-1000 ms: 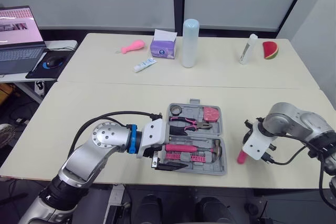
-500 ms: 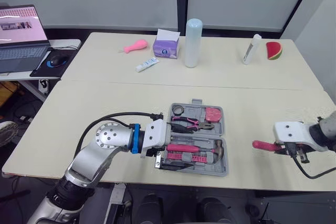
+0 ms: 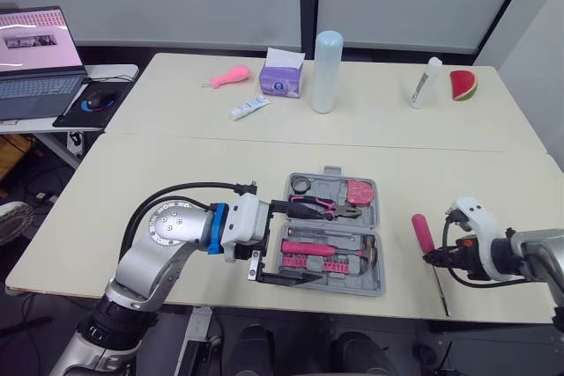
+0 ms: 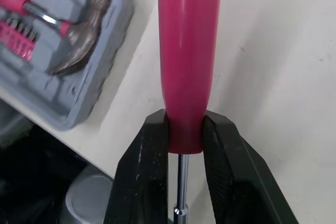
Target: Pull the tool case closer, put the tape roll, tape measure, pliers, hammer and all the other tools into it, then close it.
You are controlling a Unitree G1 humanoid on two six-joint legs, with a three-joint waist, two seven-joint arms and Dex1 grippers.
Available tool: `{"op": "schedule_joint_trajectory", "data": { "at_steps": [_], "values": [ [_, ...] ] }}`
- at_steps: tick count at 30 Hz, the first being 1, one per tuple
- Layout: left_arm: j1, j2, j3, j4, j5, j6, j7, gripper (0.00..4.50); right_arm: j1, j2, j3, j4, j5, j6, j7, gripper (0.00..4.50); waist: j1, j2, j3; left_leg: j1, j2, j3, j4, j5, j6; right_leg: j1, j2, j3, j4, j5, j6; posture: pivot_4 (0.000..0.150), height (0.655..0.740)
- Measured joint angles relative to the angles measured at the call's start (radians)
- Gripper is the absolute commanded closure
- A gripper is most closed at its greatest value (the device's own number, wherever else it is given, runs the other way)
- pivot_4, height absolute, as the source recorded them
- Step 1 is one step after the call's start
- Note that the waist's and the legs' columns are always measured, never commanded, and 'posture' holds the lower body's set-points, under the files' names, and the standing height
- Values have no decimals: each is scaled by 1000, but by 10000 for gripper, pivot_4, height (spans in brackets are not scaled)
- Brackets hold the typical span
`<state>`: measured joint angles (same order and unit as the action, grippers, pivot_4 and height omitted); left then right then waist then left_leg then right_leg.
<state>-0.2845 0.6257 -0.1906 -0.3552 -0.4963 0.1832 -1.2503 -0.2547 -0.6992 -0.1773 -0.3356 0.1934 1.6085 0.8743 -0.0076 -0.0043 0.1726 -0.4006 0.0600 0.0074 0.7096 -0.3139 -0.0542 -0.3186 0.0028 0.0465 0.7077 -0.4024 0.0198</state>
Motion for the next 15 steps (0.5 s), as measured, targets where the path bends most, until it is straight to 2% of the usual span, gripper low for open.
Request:
{"op": "schedule_joint_trajectory", "data": {
  "at_steps": [2,6,12,14,15],
  "values": [
    [-5,-1,-1,5,1,-2,-5,0,-68,72,-8,87,-27,0,-105,38598,-3,0,0,0,0,0,0,0,0,0,0,0,0,0,0,1500,7075],
    [-5,-1,-1,8,10,-10,-6,0,-129,128,-33,178,-61,-32,-245,38598,0,0,0,-1,0,0,-1,0,0,-2,0,0,0,0,0,1500,7075],
    [-3,-1,-1,8,16,-16,-3,0,-109,166,-36,182,-54,-114,-339,38598,0,0,0,-1,1,0,-1,0,0,-2,0,0,0,0,0,1500,7075],
    [-3,-2,-1,8,17,-16,-1,0,-85,184,-36,159,-52,-148,-365,31318,-1,0,0,-1,1,-1,-1,0,0,-1,0,0,1,0,0,1500,7075],
    [-3,-3,-1,8,17,-16,0,0,-72,196,-37,155,-52,-168,-377,29630,-1,0,0,-1,1,-1,-1,0,0,-1,0,0,1,0,0,1500,7075]
  ]
}}
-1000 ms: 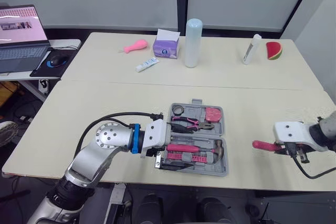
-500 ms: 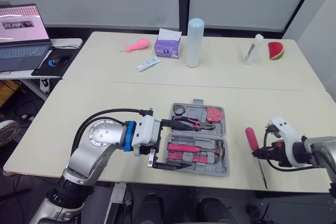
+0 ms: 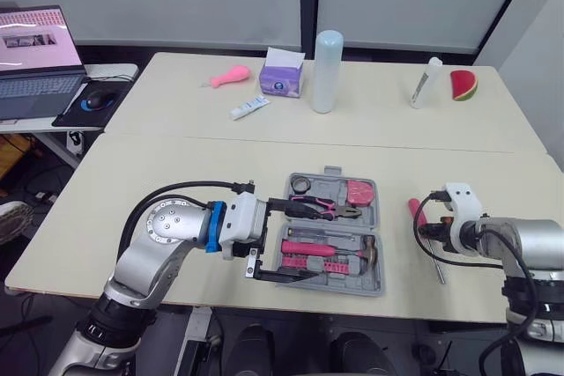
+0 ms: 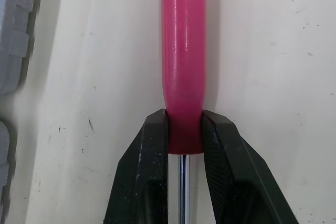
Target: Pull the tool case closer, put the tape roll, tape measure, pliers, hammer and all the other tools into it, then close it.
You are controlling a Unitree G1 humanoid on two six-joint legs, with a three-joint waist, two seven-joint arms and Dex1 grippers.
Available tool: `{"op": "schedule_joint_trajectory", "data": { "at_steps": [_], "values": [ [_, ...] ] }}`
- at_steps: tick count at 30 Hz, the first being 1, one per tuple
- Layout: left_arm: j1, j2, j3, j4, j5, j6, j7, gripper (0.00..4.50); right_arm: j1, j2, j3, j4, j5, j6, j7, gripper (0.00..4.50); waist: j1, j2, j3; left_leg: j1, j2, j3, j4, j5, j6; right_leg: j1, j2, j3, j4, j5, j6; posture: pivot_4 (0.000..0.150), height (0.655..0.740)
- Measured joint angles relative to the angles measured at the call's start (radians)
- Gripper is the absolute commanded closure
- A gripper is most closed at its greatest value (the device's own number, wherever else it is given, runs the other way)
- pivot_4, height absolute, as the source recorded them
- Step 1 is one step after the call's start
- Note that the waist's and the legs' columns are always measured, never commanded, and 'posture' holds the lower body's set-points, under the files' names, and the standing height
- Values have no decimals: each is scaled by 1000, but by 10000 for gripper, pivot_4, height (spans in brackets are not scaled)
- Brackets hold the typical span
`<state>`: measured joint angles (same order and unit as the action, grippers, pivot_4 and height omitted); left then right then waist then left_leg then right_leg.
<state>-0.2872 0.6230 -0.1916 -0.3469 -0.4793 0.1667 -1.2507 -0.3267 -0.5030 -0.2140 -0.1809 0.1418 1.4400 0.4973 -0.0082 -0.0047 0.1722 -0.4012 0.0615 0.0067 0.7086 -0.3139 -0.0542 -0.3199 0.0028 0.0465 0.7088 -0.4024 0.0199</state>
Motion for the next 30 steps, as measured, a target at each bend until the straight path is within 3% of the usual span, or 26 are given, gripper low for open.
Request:
{"op": "schedule_joint_trajectory", "data": {
  "at_steps": [7,11,16,20,29,30],
  "values": [
    [2,0,1,0,2,0,4,0,83,29,-45,-85,40,-93,-31,14229,0,0,0,0,-1,0,0,0,0,0,0,0,0,0,0,1500,7075],
    [15,6,7,1,6,-1,5,0,241,-31,-94,-242,62,-269,6,2618,7,0,0,-2,-1,-1,-2,0,0,0,0,-1,-3,0,1,1500,7075],
    [17,6,8,0,6,1,7,0,430,37,-82,-282,33,-573,-27,2618,2,0,0,-1,-1,-1,-3,0,0,0,0,0,-4,0,1,1500,7075],
    [5,-1,4,0,6,1,14,0,453,91,-55,-217,-5,-762,-78,2618,-10,1,0,0,-1,0,-3,0,0,0,2,1,-2,0,1,1500,7075],
    [-7,-12,1,4,11,1,14,0,442,171,1,-86,-29,-856,-171,2618,-10,1,0,0,0,0,-3,0,-1,0,3,1,-2,0,1,1500,7075],
    [-7,-11,1,4,11,1,14,0,438,180,1,-79,-29,-857,-181,4274,-10,1,0,0,0,0,-4,0,-1,0,3,1,-2,0,1,1500,7075]
  ]
}}
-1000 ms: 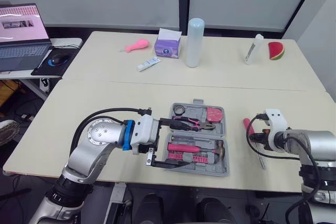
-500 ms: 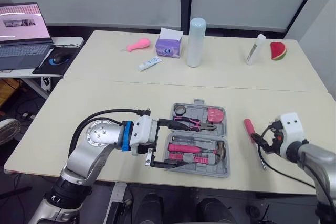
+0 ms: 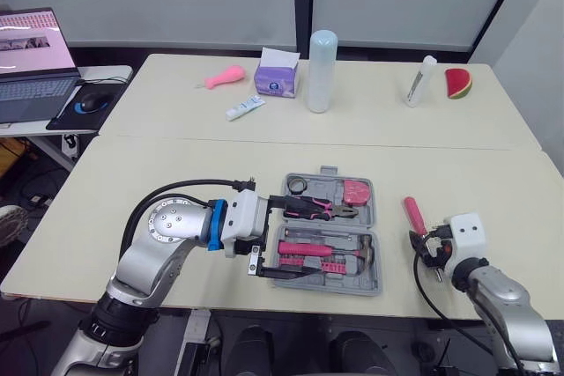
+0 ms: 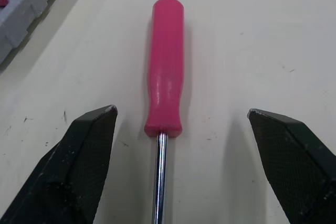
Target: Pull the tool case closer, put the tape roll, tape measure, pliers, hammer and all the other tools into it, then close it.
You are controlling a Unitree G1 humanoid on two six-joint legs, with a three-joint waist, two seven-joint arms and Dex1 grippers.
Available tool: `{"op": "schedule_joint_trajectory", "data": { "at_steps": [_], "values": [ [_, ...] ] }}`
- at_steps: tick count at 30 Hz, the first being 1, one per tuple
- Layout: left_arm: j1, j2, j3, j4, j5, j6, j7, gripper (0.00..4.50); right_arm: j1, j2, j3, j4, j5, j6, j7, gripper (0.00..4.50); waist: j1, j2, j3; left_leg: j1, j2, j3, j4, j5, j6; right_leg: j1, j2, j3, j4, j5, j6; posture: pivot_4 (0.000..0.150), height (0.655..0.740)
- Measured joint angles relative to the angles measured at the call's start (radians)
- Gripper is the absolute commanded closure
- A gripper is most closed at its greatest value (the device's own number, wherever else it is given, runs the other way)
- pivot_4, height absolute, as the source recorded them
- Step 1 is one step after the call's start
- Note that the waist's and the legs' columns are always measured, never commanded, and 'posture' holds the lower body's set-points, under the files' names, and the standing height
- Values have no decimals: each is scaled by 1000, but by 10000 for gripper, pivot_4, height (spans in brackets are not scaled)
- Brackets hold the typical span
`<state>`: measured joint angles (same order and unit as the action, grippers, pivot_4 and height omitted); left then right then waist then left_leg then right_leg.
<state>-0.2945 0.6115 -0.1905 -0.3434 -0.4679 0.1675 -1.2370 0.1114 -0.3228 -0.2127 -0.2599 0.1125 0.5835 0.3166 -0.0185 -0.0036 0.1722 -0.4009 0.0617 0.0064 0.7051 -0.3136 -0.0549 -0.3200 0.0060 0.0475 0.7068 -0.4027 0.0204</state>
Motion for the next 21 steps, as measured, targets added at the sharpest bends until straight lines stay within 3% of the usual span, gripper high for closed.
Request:
{"op": "schedule_joint_trajectory", "data": {
  "at_steps": [6,9,15,21],
  "values": [
    [0,0,0,0,3,0,0,0,-5,23,0,7,10,1,-36,20061,0,0,0,0,0,0,0,0,0,0,0,0,0,0,0,1500,7075],
    [0,0,0,0,4,0,1,0,-5,31,1,7,12,7,-43,24067,0,0,0,0,0,0,0,0,0,0,0,0,0,0,0,1500,7075],
    [2,0,0,0,6,0,1,0,-9,33,4,7,18,14,-60,36201,0,0,0,0,0,0,0,0,0,0,0,0,0,0,0,1500,7075],
    [3,0,0,0,10,0,3,0,-2,23,10,-1,23,12,-53,37881,0,0,0,0,0,0,0,0,0,0,0,0,0,0,0,1500,7075]
  ]
}}
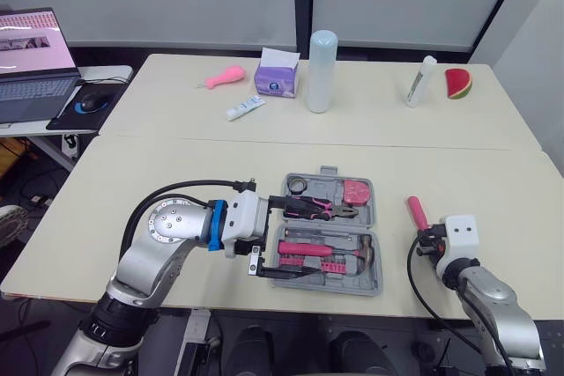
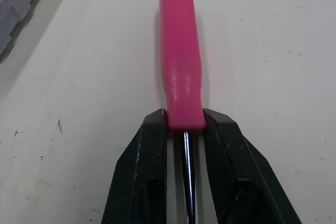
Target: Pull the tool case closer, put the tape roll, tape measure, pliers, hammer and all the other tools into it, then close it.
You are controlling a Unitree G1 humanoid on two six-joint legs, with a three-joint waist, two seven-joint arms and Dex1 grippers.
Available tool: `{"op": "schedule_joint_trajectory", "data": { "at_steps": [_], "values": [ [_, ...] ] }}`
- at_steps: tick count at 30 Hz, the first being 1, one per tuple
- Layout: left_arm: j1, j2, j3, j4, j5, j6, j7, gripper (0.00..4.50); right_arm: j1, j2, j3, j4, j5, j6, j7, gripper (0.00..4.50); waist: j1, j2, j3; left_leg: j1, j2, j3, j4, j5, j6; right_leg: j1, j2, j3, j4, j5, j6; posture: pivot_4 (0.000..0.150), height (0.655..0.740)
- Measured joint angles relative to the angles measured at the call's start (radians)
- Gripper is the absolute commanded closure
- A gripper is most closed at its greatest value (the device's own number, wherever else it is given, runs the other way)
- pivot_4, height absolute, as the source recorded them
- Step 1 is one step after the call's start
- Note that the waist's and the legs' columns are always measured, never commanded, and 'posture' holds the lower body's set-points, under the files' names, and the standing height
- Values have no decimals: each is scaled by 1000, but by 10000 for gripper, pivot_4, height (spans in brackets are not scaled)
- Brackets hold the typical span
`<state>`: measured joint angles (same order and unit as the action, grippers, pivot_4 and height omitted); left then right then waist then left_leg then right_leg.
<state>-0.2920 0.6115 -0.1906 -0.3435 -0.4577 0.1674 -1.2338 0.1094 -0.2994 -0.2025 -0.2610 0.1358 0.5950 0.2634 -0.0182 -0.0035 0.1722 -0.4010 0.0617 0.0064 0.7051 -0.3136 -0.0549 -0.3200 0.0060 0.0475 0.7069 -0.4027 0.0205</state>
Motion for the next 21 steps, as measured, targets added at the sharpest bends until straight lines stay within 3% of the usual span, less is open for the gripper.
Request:
{"op": "schedule_joint_trajectory", "data": {
  "at_steps": [6,13,18,21],
  "values": [
    [13,37,9,0,1,15,7,0,38,-192,15,-151,8,1,139,37881,-2,1,1,0,0,0,0,0,0,0,0,0,0,0,0,1500,7075],
    [40,199,82,43,8,46,-49,0,-19,-593,148,-385,51,47,468,37881,-13,2,1,1,0,-1,-2,0,1,0,1,0,-1,0,0,1500,7075],
    [73,272,99,90,43,-14,-117,0,-149,-740,274,-477,98,132,619,37881,-7,0,2,0,0,-3,-3,-1,1,1,0,-2,-5,0,0,1500,7075],
    [87,302,109,117,64,-55,-146,0,-233,-751,377,-495,101,176,660,37881,-7,0,2,0,0,-2,-3,-1,1,1,-1,-2,-7,0,0,1500,7075]
  ]
}}
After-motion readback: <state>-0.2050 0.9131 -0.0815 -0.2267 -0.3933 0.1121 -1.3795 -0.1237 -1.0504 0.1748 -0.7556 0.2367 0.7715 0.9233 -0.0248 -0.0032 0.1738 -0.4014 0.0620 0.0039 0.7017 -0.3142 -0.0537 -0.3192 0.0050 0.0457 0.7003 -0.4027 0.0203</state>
